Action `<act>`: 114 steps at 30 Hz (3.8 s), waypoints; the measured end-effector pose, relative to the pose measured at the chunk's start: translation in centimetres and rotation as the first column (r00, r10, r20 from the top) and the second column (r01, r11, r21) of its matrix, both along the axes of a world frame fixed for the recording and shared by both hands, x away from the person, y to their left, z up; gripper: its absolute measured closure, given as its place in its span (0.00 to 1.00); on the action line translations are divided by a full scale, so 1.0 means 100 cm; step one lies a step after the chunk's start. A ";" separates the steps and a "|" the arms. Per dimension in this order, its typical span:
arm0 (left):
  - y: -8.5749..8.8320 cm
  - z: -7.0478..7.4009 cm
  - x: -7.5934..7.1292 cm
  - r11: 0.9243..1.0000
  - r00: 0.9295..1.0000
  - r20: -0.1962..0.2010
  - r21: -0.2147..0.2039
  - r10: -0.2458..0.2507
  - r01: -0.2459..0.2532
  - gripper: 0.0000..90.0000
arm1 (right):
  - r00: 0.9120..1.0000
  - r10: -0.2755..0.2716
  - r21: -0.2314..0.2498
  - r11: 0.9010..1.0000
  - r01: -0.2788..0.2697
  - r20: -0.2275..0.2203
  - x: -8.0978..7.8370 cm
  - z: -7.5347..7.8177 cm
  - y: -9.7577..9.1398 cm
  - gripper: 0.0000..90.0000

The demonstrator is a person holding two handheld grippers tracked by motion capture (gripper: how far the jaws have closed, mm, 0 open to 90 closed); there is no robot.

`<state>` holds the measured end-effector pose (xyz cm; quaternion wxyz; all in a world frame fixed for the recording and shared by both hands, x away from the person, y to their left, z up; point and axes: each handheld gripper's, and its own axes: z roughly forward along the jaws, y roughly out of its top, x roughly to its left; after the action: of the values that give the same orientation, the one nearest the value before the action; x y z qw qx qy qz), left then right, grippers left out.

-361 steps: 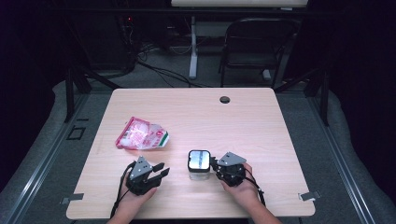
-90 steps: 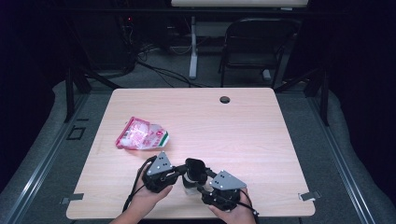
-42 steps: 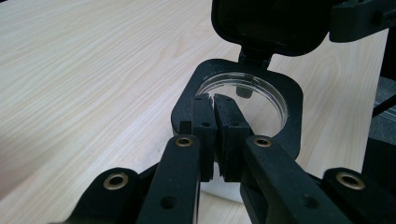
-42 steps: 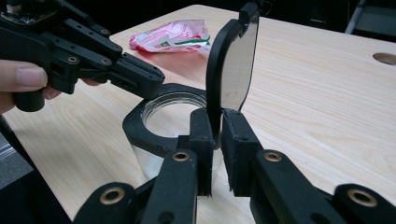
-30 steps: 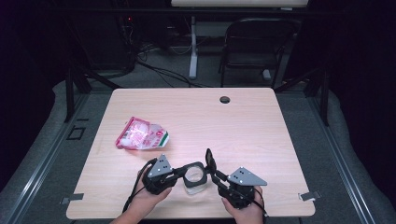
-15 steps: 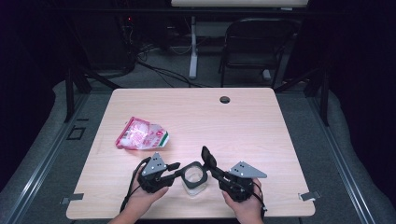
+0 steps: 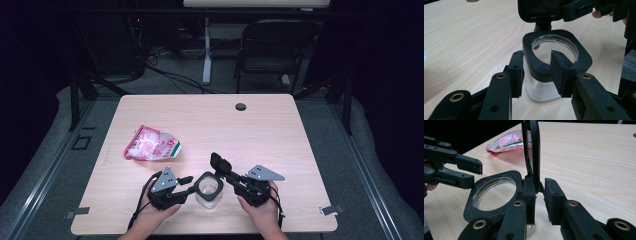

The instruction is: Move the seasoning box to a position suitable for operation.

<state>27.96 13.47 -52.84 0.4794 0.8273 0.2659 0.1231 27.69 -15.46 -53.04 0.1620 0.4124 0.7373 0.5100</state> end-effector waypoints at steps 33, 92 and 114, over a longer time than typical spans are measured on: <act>-0.019 -0.004 -0.003 0.998 0.999 -0.040 -0.061 -0.010 0.008 0.75 | 0.998 -0.029 0.039 0.999 0.031 -0.047 0.030 -0.006 0.002 0.92; 0.065 -0.035 0.085 0.872 0.921 0.188 0.304 0.341 -0.385 0.49 | 0.982 -0.138 0.156 0.975 0.158 -0.132 -0.009 -0.017 -0.053 0.78; 0.060 -0.039 0.103 0.849 0.902 0.227 0.313 0.367 -0.425 0.75 | 0.969 -0.191 0.205 0.954 0.221 -0.159 -0.024 -0.017 -0.072 0.77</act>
<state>38.28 19.48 -56.71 0.3058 0.8146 0.3653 0.3309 25.25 -22.61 -54.74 0.1165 0.5367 0.6383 0.5394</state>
